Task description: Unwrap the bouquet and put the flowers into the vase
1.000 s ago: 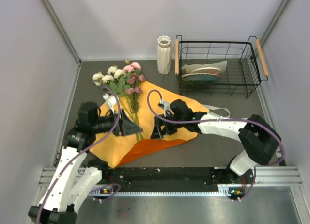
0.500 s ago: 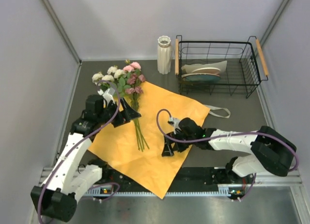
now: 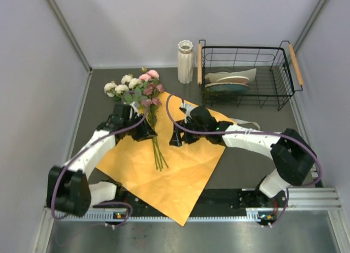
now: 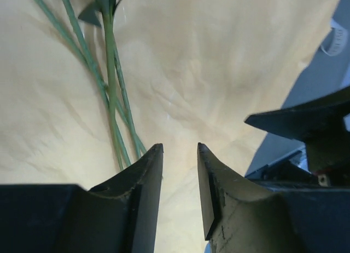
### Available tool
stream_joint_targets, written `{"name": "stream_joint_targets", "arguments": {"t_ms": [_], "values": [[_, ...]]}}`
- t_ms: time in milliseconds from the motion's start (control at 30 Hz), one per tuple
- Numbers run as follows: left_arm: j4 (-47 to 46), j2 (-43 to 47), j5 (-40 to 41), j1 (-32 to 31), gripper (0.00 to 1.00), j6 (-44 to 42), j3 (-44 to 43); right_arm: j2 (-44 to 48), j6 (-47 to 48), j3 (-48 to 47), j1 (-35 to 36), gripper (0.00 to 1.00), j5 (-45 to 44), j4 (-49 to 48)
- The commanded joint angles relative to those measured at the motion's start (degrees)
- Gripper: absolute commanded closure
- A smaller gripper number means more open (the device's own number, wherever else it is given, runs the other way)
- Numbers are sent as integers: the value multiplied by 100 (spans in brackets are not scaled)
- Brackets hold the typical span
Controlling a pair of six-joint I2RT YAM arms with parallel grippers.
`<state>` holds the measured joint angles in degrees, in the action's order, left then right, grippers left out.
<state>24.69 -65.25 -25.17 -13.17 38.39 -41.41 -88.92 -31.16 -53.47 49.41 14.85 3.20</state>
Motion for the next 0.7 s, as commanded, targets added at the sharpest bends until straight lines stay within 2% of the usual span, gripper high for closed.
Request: {"name": "stream_joint_targets", "arguments": {"t_ms": [0,200,400,567,667], "values": [[237,-1014,792,-343,63,-850,-947,-90,-13,-330,-317,27,343,-48],[818,-2175,1795,-581,52,-1237,-1870,120,118,-208,-441,28,361,5],[1020,-2544,2393,-643,55,-1475,-2284,349,224,91,-493,28,264,67],[1091,-3159,2236,-643,54,-1571,-2723,508,312,197,-590,28,150,75],[1117,-3502,2191,-643,59,-1580,-2969,604,338,249,-652,28,150,75]]}}
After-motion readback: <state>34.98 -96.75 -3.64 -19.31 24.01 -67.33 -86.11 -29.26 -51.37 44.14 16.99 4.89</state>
